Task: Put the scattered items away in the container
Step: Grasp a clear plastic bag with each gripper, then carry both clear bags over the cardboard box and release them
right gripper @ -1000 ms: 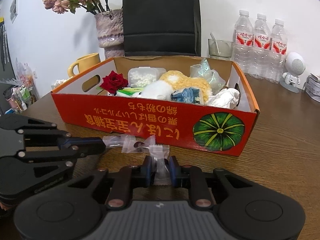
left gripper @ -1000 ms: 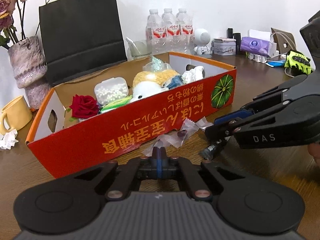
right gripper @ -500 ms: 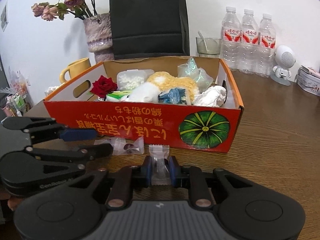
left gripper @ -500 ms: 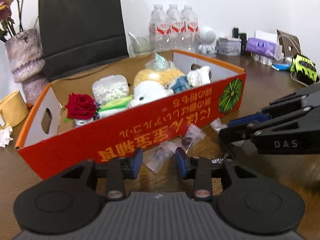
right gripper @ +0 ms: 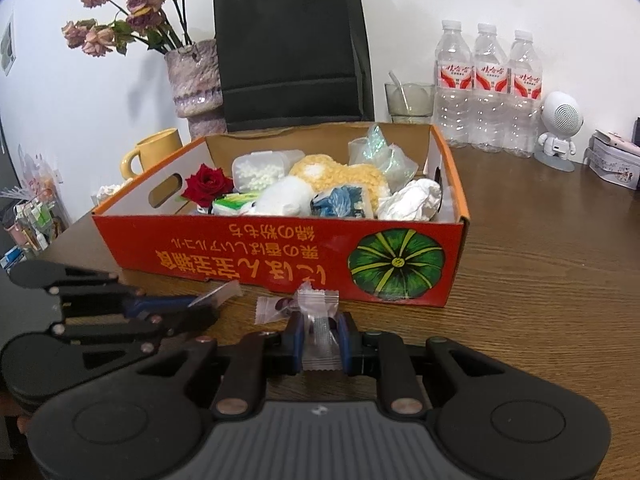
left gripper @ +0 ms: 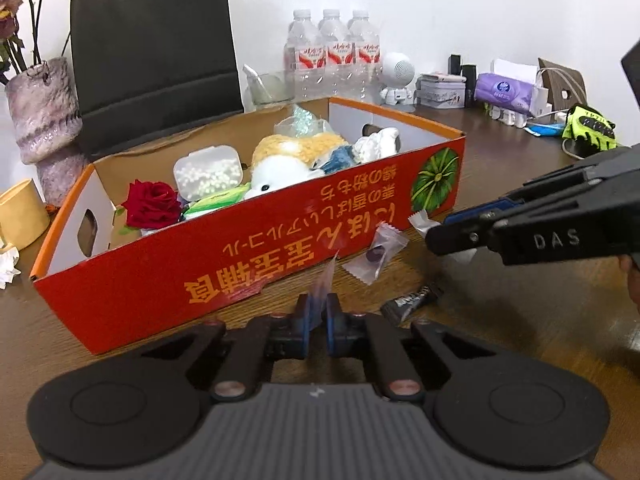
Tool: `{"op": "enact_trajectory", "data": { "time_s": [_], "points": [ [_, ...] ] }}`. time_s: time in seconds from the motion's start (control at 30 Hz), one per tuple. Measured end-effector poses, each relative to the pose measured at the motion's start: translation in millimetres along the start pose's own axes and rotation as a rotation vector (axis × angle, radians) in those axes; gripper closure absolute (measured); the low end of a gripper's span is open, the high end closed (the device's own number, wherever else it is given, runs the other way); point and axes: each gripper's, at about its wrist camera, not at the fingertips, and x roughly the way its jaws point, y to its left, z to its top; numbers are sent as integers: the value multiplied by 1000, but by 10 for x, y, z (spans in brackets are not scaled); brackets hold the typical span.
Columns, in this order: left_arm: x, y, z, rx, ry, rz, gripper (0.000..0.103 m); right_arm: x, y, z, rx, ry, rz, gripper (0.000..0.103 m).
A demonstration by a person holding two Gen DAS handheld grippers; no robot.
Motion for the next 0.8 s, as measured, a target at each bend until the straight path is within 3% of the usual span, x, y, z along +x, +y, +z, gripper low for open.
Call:
{"op": "enact_trajectory", "data": {
  "time_s": [0.23,0.47,0.63,0.8],
  "points": [
    [-407,-41,-15,-49,-85,19,95,-178,-2,-8,14,-34,14,86],
    [-855,284,297,-195,-216,17,95,-571,75,237,20,-173,27,86],
    [-773,614,635,-288,-253,70,95,-496,54,615,18,-219,0,86],
    [-391,959,727,-405,-214,116,95,-70,-68,914,44,-197,-65,86]
  ]
}}
